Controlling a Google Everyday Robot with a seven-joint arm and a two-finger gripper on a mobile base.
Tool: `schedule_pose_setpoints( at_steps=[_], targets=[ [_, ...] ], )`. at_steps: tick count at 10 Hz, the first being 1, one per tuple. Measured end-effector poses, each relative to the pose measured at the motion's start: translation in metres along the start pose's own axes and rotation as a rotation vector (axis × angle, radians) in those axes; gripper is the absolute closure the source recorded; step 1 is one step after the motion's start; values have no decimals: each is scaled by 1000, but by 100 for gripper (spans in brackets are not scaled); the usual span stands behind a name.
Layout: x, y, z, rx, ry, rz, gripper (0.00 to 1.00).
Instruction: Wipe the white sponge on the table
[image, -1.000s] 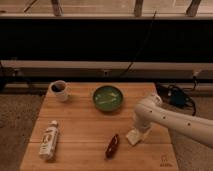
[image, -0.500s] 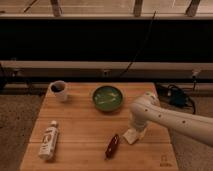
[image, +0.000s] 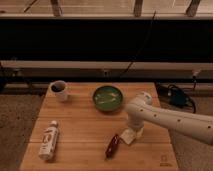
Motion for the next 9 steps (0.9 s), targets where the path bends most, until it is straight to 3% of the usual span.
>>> schedule_pose_setpoints(
  at_steps=[6, 9],
  targets=[
    [-18, 6, -1, 5, -69, -66, 100],
    [-18, 21, -1, -2, -82, -60, 100]
  ],
)
